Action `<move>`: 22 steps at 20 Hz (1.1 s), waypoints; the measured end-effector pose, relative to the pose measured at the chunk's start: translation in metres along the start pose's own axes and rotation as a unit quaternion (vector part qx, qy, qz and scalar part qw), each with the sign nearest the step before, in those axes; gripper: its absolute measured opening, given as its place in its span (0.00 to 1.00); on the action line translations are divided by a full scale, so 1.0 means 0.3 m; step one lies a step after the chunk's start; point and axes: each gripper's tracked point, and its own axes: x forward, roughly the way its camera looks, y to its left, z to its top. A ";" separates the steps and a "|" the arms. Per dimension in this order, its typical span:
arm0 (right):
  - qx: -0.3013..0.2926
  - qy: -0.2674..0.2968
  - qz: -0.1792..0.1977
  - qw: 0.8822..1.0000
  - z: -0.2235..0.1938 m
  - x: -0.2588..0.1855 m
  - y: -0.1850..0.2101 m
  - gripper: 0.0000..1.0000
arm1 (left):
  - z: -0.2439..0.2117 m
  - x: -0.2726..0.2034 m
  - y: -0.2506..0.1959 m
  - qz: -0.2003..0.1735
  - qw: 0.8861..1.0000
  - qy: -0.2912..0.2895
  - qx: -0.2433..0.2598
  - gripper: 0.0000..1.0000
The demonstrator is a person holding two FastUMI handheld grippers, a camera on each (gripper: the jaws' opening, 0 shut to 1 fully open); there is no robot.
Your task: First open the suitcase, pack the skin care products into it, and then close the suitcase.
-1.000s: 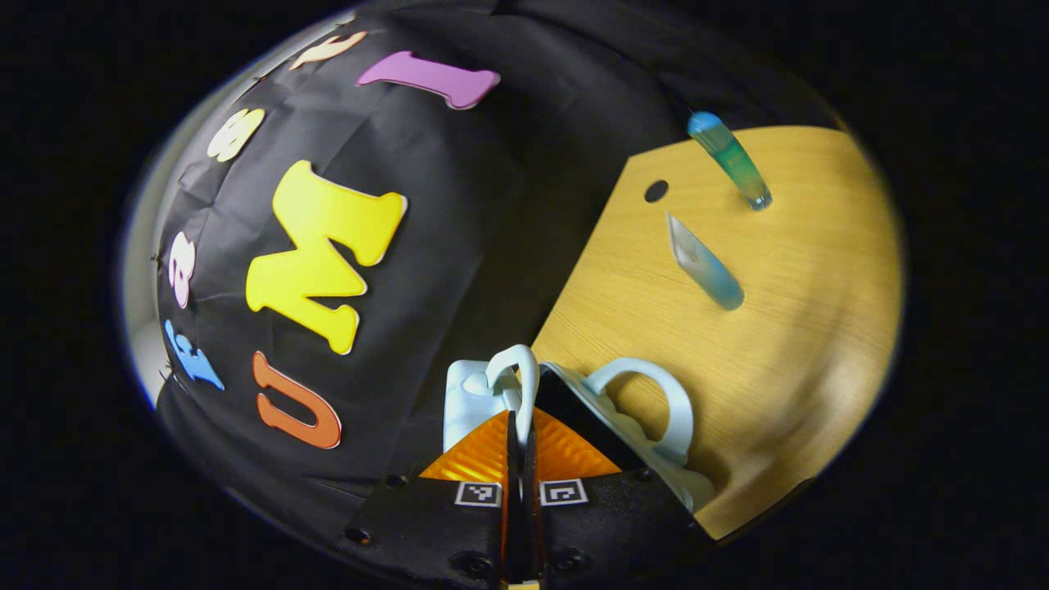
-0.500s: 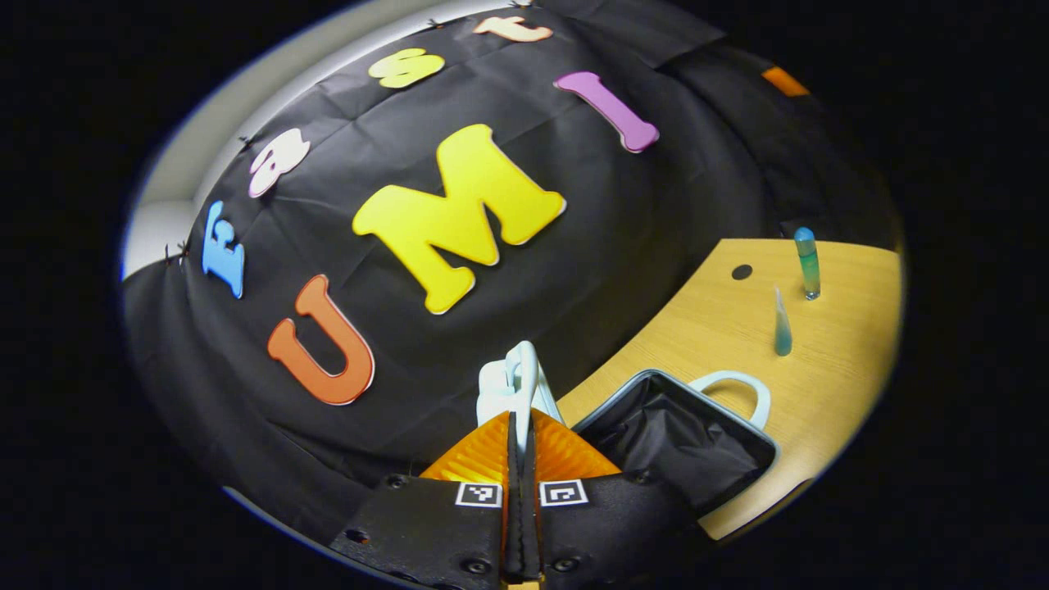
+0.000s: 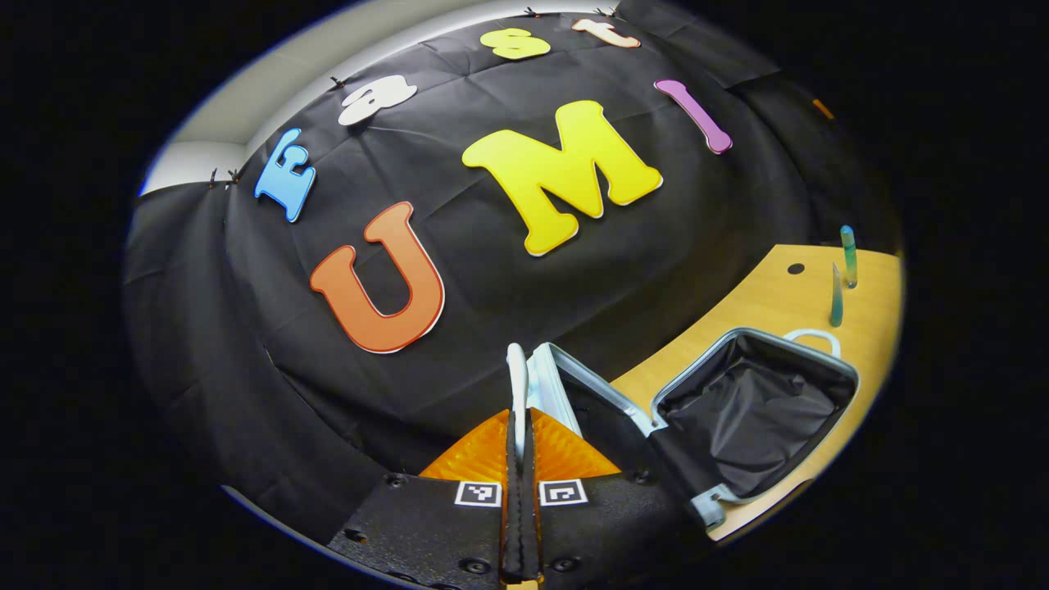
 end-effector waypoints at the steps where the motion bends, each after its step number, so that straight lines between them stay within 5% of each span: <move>1: -0.004 0.000 0.003 1.000 -0.002 -0.006 0.018 0.80 | -0.042 0.017 0.023 0.001 1.000 0.005 -0.006 0.03; 13: -0.026 0.016 0.017 0.999 -0.045 -0.055 0.137 0.80 | -0.626 0.124 0.093 -0.019 0.987 0.132 -0.090 0.03; 22: -0.041 0.040 0.047 0.997 -0.118 -0.105 0.191 0.80 | -0.878 0.142 -0.008 -0.061 0.955 0.189 -0.219 0.08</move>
